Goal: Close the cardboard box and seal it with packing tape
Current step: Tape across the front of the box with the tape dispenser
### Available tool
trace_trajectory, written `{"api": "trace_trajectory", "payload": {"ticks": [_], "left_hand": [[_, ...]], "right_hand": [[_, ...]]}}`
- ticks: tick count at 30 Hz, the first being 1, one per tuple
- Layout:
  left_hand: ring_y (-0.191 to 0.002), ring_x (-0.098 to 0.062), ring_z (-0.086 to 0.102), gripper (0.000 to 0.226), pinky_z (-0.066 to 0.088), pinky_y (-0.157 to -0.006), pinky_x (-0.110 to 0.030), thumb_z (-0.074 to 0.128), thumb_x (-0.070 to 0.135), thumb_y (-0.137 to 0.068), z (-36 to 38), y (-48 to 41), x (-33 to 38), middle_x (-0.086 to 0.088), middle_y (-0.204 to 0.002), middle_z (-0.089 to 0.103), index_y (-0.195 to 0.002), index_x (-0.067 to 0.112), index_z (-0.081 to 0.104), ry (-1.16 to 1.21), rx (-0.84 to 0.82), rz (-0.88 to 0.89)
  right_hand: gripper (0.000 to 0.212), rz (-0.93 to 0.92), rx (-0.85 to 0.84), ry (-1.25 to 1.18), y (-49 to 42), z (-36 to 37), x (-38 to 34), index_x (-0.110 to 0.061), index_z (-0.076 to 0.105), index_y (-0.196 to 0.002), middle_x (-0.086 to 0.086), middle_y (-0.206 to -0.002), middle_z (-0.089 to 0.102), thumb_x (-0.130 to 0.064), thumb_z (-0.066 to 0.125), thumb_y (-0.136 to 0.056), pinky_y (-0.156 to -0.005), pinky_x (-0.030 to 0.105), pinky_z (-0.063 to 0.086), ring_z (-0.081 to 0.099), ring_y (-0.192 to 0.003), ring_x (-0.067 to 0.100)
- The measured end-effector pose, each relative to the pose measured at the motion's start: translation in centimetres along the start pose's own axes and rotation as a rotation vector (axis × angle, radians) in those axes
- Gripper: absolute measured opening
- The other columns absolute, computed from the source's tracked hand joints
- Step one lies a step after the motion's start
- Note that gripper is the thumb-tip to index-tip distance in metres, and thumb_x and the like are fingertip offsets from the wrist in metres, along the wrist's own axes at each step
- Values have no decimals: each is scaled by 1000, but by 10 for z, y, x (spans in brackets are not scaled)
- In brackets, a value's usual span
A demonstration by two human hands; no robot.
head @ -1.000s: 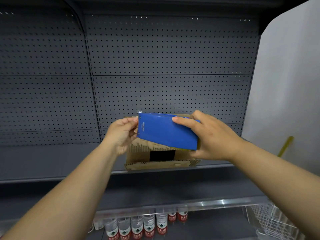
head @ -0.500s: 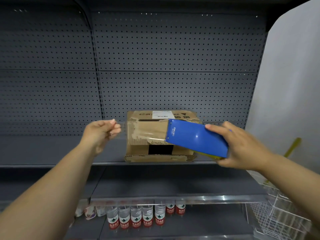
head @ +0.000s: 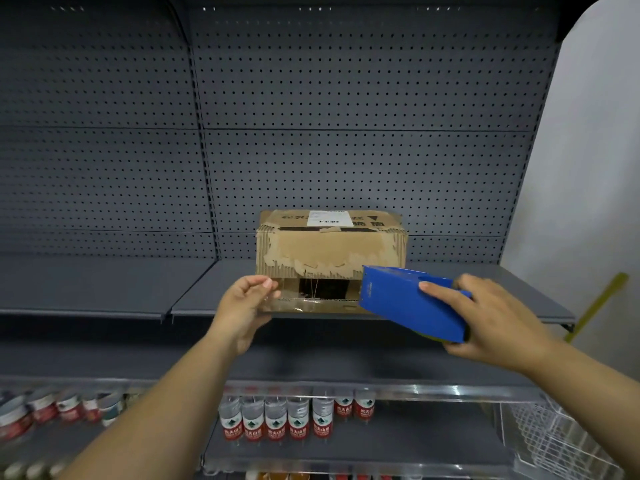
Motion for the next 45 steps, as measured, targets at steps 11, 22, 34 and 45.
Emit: {"api": "trace_trajectory", "payload": {"ticks": [11,22,34,45], "left_hand": [[-95,-16,59,10,43,-89,-32,60,12,-87,10,-40,-30,-4,-96,65,-95,17,57,19,-42,1],[-97,-16,60,13,41,-99,-32,59,3,-86,-2,-78,-33,-3,-93,64,-89,15,55,106,10,98],[-75,-15,59,11,50,-78,-33,57,4,-89,-27,-95,-31,-4,-80,62,-88,15,54,166,143,126],[-77,-14,59,13,50,-79,-25,54,4,-91,-34,-99,-30,-3,-81,58,-92,17,52,234,251,185]], "right_hand": [[105,41,25,17,-21,38,9,-19,43,-126,10,-75,56,-33,89,-32,-54,31,49,57,-57,25],[104,49,56,12,-53,58,5,-17,43,-126,12,-76,56,-29,90,-35,-55,29,47,57,-57,26],[101,54,69,24,-82,71,-9,-19,42,-127,12,-76,57,-31,87,-38,-56,34,49,58,-59,28],[102,94,63,48,-91,78,-21,-19,42,-128,11,-76,57,-34,87,-37,-52,33,49,58,-58,28]]}}
Point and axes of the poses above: each hand's wrist, its own y-axis away from the middle knuckle, its own z-axis out of the palm, x = y × z, the point moved 7 cm from there along -y, towards the middle knuckle
